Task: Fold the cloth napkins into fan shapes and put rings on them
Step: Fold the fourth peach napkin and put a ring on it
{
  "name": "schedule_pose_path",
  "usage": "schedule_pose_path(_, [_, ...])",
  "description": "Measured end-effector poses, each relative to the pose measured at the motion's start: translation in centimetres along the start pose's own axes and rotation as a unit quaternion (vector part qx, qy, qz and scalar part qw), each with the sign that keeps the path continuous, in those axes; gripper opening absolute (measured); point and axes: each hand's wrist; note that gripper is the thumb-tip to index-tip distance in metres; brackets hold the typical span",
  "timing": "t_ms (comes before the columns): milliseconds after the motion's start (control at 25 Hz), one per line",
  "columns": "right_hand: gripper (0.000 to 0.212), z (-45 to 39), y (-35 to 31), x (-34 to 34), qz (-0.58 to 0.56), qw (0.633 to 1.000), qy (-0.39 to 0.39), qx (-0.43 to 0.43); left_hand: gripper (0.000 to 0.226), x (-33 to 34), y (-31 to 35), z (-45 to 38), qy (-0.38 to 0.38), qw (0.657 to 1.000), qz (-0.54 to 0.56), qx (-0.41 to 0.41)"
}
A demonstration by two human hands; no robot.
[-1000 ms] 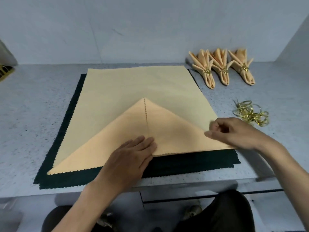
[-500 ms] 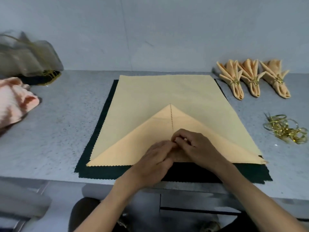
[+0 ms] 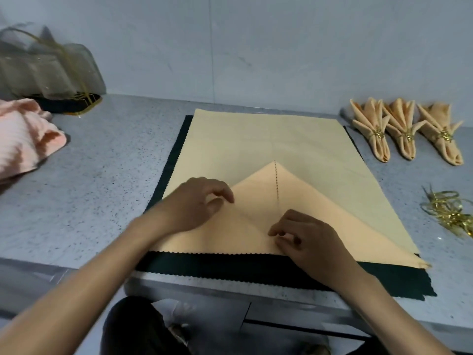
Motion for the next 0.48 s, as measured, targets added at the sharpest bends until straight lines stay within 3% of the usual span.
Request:
schedule_pose_path(120, [0.015,0.1,-0.1,0.3,-0.004,0.999,-0.015,-0.029,0.041,-2.1,-4.0,0.6,-0.078,0.994,-0.006,0.079])
schedule_pose_path(280, [0.012,0.1,0.1,0.1,-0.004,0.999,-0.026,-0.029,0.058,-3.8,-5.4,0.1,-0.185,0.979,0.047,0.068])
schedule_pose_path(400, [0.01,0.2,0.2,0.1,-0.027,0.999,-0.04,-0.002,0.045,-4.5,-6.1,-0.4,-0.244,0.965,0.068,0.063])
schedule_pose_path(480, [0.01,0.3,0.2,0.2,-0.036,0.999,-0.039,0.013,0.024,-4.2,-6.0,-0.5,-0.211,0.972,0.084,0.062])
Point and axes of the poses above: each hand's wrist, its own z-axis away from the middle knuckle, its own x-axis out of the palm, y = z × x, and after that the axes turned 11 degrees about x, right-handed
